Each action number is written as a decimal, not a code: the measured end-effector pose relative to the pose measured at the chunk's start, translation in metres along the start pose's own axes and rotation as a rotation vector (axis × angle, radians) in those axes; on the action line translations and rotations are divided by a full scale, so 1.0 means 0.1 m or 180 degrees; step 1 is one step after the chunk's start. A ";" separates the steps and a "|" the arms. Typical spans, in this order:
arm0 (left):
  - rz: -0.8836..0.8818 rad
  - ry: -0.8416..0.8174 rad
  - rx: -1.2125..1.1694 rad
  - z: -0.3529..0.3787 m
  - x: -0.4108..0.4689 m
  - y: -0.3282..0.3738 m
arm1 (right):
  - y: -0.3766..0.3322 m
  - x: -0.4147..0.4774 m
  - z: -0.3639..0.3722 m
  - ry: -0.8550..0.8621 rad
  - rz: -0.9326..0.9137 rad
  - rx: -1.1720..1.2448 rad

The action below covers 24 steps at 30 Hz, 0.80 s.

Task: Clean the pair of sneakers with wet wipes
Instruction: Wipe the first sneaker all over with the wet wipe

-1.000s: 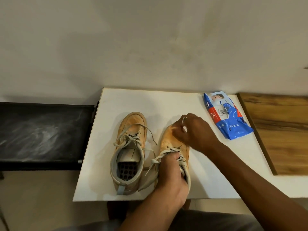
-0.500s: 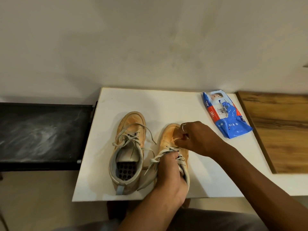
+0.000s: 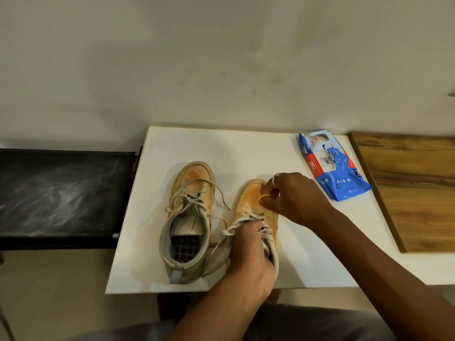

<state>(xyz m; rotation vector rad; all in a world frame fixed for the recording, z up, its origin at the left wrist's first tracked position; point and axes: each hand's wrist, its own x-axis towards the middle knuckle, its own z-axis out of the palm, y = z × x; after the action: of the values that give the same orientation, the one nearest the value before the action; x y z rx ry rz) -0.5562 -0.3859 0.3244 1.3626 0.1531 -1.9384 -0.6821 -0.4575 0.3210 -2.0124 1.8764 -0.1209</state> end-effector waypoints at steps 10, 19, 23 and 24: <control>0.0007 0.0004 -0.0007 -0.01 0.05 -0.02 | -0.01 0.02 0.07 0.0166 -0.0258 0.0353; 0.0024 0.0030 -0.0033 0.00 0.03 -0.01 | -0.02 0.03 0.08 0.0582 -0.0437 0.0395; 0.0002 0.0017 -0.0116 -0.01 0.05 -0.01 | 0.00 0.03 0.11 -0.0006 -0.0552 0.0423; 0.0000 0.0010 -0.0113 -0.01 0.05 -0.01 | 0.02 0.05 0.09 0.0053 -0.0431 0.0272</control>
<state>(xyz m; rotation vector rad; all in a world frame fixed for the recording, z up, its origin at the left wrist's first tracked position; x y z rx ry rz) -0.5571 -0.3870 0.3188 1.3426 0.1884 -1.9248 -0.6803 -0.4599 0.3109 -2.0846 1.7136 -0.2511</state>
